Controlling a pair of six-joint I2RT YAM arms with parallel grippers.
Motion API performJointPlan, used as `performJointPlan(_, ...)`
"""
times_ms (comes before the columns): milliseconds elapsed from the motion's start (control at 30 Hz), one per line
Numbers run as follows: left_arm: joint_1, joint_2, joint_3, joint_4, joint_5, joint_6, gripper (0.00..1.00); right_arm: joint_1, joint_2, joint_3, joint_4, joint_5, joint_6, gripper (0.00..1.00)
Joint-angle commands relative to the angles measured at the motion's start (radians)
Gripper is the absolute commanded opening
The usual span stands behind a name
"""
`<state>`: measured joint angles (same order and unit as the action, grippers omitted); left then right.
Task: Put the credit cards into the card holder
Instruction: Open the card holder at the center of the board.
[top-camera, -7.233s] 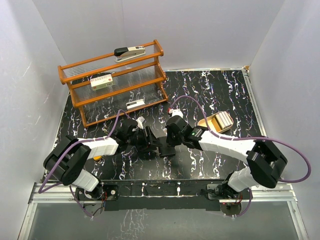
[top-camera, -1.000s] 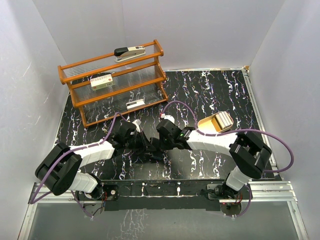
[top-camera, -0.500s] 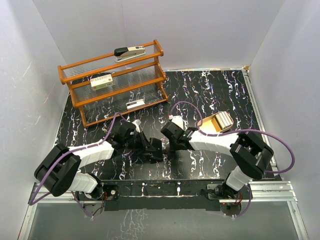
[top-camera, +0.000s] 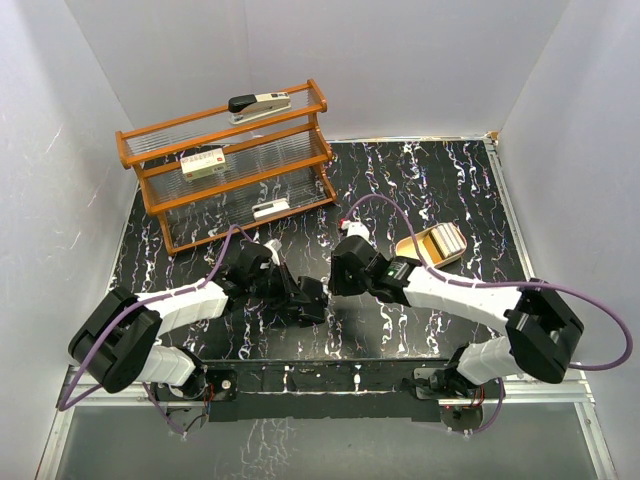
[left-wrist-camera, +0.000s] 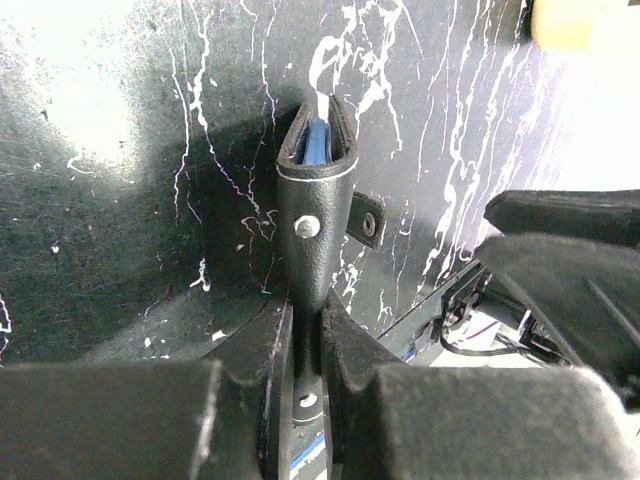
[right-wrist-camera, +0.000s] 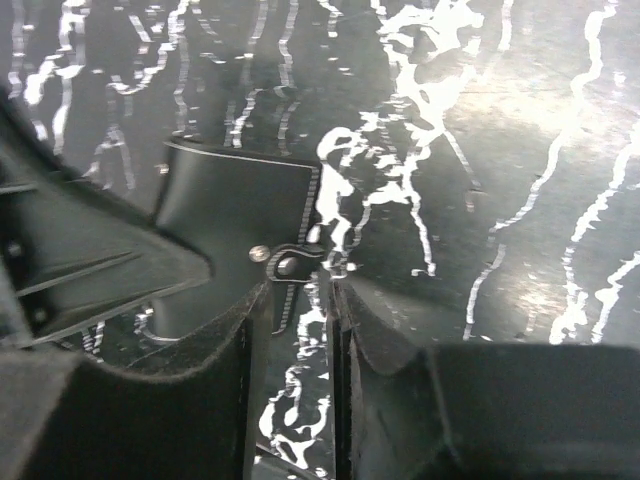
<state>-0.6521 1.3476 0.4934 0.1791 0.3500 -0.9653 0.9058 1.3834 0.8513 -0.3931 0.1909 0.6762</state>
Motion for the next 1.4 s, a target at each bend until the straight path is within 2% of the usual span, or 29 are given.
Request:
performJointPlan(0,-0.001,-0.012,0.013,0.038,0.031,-0.011,0.0,0.001,-0.029,-0.03,0.165,-0.112,0.068,0.32)
performJointPlan(67,0.0,-0.016,0.008,0.048,0.033,-0.019,0.0,0.002,0.011,-0.015,0.189,-0.151,0.077,0.39)
performJointPlan(167,0.0,-0.013,0.012,0.042,0.033,-0.017,0.0,0.004,0.086,0.019,0.175,-0.181,0.061,0.44)
performJointPlan(400,0.0,-0.01,0.011,0.045,0.03,-0.018,0.0,0.007,0.151,0.052,0.031,-0.019,0.055,0.43)
performJointPlan(467,-0.001,-0.006,0.01,0.049,0.032,-0.018,0.0,0.006,0.147,0.043,0.029,0.004,0.05,0.39)
performJointPlan(700,0.0,0.002,0.003,0.056,0.028,-0.022,0.0,0.007,0.134,0.006,0.071,0.023,0.024,0.0)
performJointPlan(767,0.0,-0.001,0.0,0.055,0.024,-0.024,0.0,0.007,0.129,0.0,0.073,0.038,0.013,0.0)
performJointPlan(833,0.0,-0.001,0.0,0.05,0.02,-0.026,0.05,0.007,0.111,-0.007,0.083,0.041,0.006,0.0)
performJointPlan(1100,0.0,-0.062,0.094,-0.155,-0.082,0.059,0.49,0.007,-0.033,0.008,0.074,0.01,0.019,0.0)
performJointPlan(1200,0.0,-0.104,0.123,-0.221,-0.135,0.073,0.57,0.007,-0.059,0.029,0.07,-0.017,0.038,0.0)
performJointPlan(1367,0.0,-0.174,0.144,-0.306,-0.221,0.095,0.63,0.007,-0.092,0.052,0.131,-0.095,0.071,0.0)
